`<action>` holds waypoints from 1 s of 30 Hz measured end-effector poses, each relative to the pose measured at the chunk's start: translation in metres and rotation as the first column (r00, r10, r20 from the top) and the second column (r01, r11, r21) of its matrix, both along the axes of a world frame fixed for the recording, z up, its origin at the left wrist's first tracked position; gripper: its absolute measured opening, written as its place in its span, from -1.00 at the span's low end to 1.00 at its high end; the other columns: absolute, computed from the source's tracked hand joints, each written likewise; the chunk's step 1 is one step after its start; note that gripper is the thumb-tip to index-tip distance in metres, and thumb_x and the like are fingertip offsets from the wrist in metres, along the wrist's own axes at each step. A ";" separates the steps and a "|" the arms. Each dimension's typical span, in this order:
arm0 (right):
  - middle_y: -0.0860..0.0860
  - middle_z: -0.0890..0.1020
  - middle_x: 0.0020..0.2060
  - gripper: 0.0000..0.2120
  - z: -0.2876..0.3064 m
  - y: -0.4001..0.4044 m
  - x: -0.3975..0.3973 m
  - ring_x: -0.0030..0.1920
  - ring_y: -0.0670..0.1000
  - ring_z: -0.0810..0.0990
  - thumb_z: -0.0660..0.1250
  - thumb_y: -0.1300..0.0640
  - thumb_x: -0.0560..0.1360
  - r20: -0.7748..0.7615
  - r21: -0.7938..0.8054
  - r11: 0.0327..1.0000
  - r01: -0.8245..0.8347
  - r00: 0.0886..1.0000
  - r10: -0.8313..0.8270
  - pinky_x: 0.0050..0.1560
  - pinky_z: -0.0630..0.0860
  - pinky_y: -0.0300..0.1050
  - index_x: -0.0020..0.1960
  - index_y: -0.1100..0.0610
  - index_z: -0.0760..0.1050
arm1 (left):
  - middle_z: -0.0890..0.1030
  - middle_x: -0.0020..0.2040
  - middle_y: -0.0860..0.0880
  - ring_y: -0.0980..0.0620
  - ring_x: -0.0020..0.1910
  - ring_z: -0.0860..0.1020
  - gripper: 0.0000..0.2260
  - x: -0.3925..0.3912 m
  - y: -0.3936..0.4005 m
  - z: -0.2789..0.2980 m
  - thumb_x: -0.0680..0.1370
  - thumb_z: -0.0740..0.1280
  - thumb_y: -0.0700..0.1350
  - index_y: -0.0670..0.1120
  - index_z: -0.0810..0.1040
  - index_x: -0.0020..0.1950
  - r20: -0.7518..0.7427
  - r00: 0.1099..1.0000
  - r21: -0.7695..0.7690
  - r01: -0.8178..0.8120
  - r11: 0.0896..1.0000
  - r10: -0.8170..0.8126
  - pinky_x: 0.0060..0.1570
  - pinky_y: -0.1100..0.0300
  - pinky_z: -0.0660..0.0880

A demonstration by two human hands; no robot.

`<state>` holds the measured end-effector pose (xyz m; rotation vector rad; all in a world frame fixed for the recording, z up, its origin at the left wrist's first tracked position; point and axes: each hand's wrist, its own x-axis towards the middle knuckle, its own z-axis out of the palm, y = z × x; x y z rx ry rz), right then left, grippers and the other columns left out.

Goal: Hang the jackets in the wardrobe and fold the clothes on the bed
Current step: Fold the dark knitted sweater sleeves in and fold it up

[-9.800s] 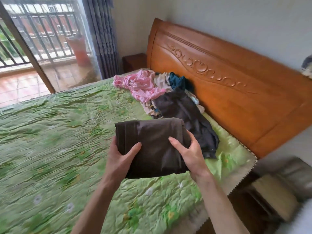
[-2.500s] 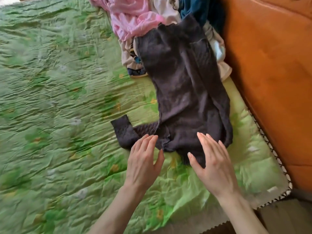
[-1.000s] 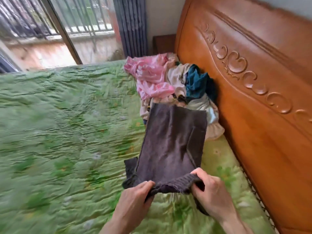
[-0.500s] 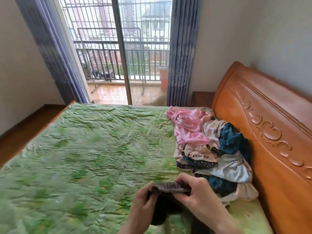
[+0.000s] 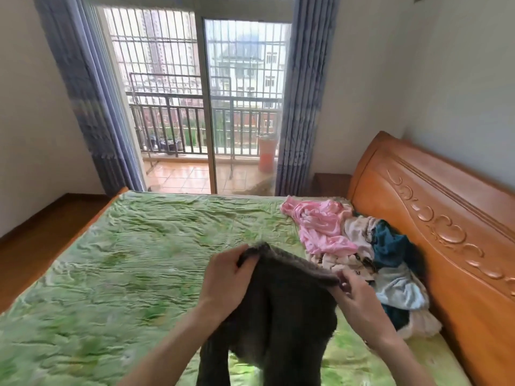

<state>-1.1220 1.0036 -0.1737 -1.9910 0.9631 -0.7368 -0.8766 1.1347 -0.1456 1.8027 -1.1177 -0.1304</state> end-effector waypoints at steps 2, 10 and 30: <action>0.03 0.59 -0.27 -0.77 0.017 0.008 0.026 -0.24 0.07 0.54 0.33 -0.12 0.60 0.067 -0.054 0.998 0.031 0.997 -0.028 -0.22 0.44 -0.03 -0.10 0.03 0.51 | 0.49 -0.46 0.13 0.14 -0.41 0.46 -0.65 0.028 0.010 0.022 0.63 0.38 0.07 0.06 0.52 -0.35 -0.002 1.000 -0.007 0.001 1.000 -0.001 -0.32 0.09 0.33; -0.13 0.69 -0.20 -0.83 0.120 0.015 0.096 -0.14 -0.13 0.65 0.44 -0.15 0.53 0.051 -0.316 0.947 0.046 0.998 -0.032 -0.08 0.58 -0.07 -0.07 -0.05 0.62 | 0.54 -0.42 -0.15 -0.11 -0.41 0.53 -0.36 0.146 0.041 0.094 0.46 0.34 0.42 -0.20 0.52 -0.33 0.040 0.995 0.030 0.092 0.995 -0.093 -0.31 -0.03 0.41; -0.19 0.61 -0.41 -0.81 0.145 -0.063 0.147 -0.36 -0.15 0.56 0.41 -0.16 0.53 -0.281 -0.267 0.865 -0.426 0.892 0.353 -0.32 0.42 -0.29 -0.26 -0.22 0.64 | 0.74 0.03 0.08 0.05 0.09 0.67 -0.80 0.241 0.075 0.108 0.68 0.34 0.03 0.04 0.73 0.19 -0.160 0.975 0.343 0.204 0.917 -0.156 0.26 -0.03 0.60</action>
